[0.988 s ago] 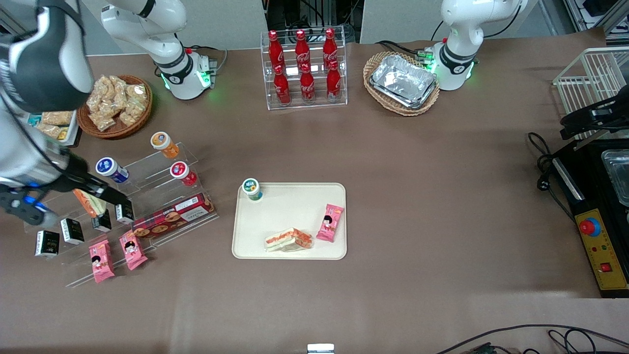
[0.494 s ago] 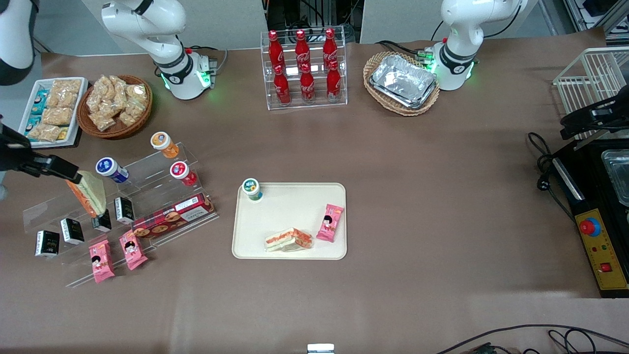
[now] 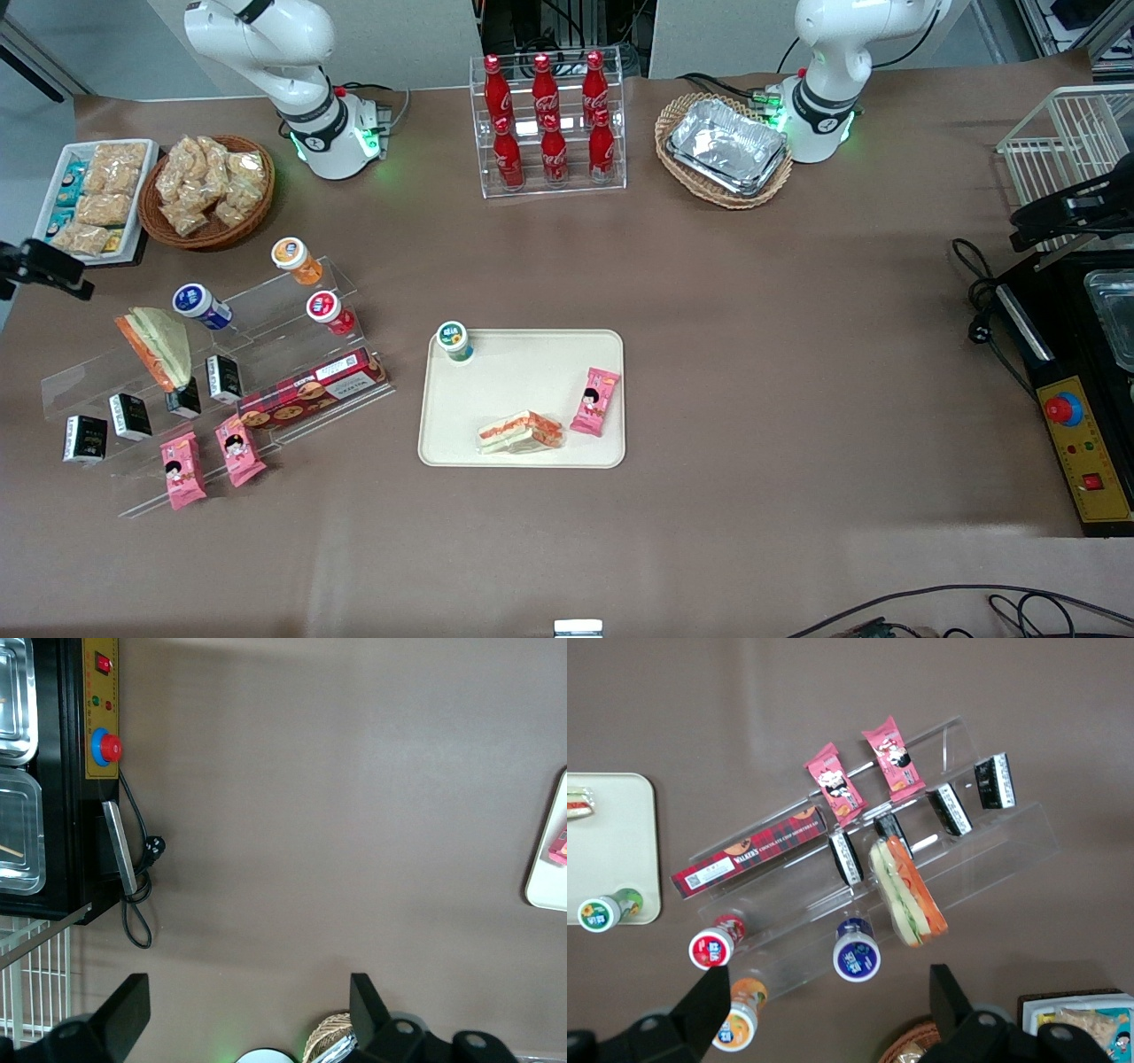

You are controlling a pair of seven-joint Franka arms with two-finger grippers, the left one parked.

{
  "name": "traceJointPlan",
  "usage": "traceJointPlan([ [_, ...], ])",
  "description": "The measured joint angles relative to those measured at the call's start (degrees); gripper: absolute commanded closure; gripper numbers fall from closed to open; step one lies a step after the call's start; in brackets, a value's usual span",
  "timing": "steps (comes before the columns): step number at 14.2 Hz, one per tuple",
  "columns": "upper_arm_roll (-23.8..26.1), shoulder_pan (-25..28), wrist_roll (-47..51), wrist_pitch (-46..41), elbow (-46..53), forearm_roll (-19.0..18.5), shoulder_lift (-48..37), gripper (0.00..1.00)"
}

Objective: Place sandwich on tray

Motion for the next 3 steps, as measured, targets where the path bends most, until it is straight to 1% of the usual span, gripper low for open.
traceJointPlan([
  [3,0.18,-0.29,-2.44,0.24,-2.8,0.0,-2.85,0.0],
])
